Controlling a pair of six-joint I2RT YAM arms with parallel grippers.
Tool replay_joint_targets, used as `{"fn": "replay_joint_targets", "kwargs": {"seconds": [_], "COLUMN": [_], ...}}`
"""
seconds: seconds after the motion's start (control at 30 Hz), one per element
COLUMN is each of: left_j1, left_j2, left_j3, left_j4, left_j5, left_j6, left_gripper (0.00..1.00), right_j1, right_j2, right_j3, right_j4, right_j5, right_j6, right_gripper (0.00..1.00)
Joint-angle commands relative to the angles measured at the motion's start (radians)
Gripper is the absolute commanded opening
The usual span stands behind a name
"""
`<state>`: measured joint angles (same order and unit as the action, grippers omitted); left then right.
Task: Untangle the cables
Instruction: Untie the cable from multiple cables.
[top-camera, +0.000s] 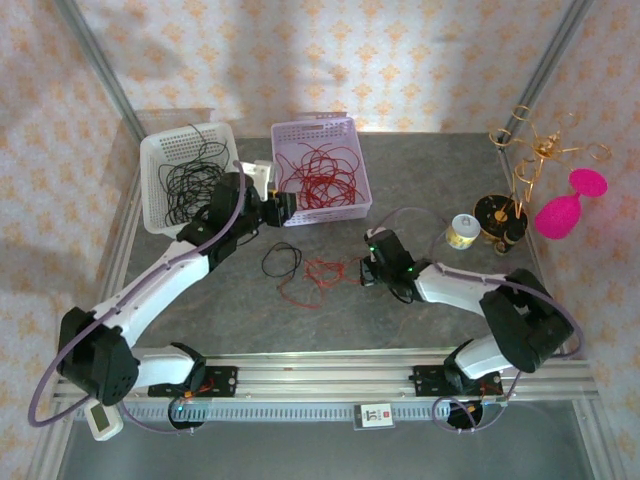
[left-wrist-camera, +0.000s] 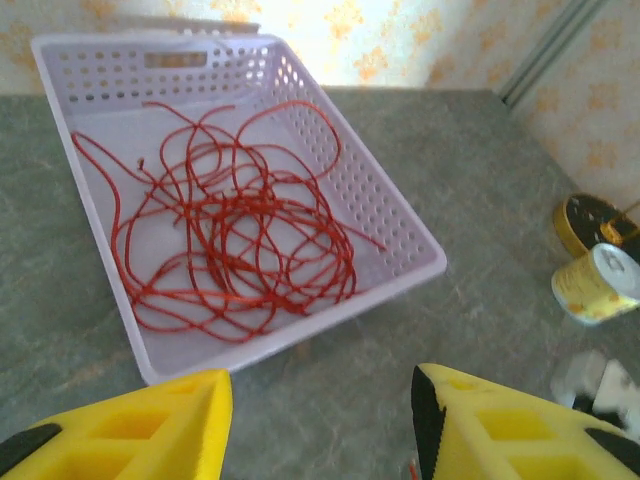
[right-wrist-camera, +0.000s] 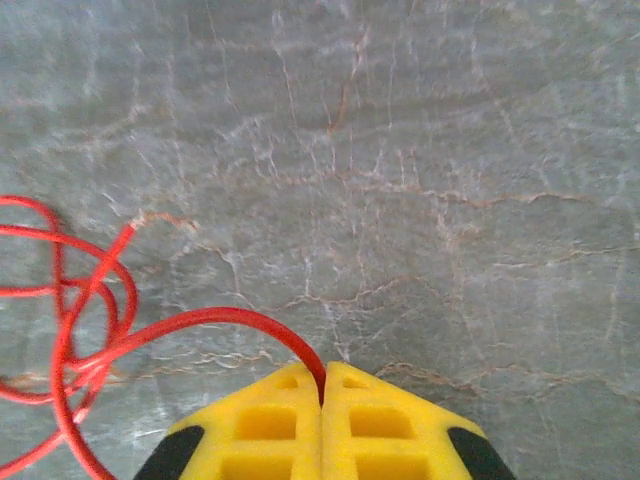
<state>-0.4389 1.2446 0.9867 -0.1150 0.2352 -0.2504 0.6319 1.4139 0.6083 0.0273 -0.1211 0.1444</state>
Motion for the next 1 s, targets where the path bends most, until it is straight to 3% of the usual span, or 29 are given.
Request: {"fn": "replay_joint_targets", "kwargs": {"seconds": [0.0, 0.13, 0.2, 0.3, 0.5, 0.7, 0.87, 0.97], "left_j1": [-0.025, -0.06, -0.073, -0.074, -0.082, -0.084, -0.112, -0.129], "left_j2": [-0.076, -0.112, -0.112, -0.088, -0.097, -0.062, -0.051, -0.033], "left_j3": [-0.009, 0.002, 0.016, 0.051, 0.025, 0.019, -0.008, -0.011], "left_j4": [-0.027, 0.002, 0.012, -0.003, 0.125, 0.194, 0.283, 0.277], "left_j5": [0.025, 0.104, 0.159, 0.16, 0.399, 0.524, 0.517, 0.46], "left_j6": [0.037, 0.078, 0.1, 0.083, 0.121, 0.097, -0.014, -0.07], "left_gripper": [0.51, 0.52, 0.58, 0.6, 0.62, 0.59, 0.55, 0.44], "right_j1": [-0.001, -0.001, 0.0, 0.0, 0.0, 0.001, -0.001, -0.001], "right_j2": [-0.114, -0.265, -0.344, -0.442, -0.476, -0.464, -0.465, -0.465], "right_j3": [0.053, 0.094, 0.119, 0.158, 0.259, 0.293, 0.301, 0.301], "right_j4": [-0.02, -0.06, -0.077, -0.079, -0.102, -0.099, -0.096, -0.095], "right_j5": [0.045, 0.005, -0.013, -0.037, -0.093, -0.12, -0.123, -0.122], "right_j6": [-0.047, -0.114, -0.146, -0.178, -0.192, -0.182, -0.163, -0.159], "right_gripper": [0.0, 0.0, 0.0, 0.0, 0.0, 0.0, 0.0, 0.0]}}
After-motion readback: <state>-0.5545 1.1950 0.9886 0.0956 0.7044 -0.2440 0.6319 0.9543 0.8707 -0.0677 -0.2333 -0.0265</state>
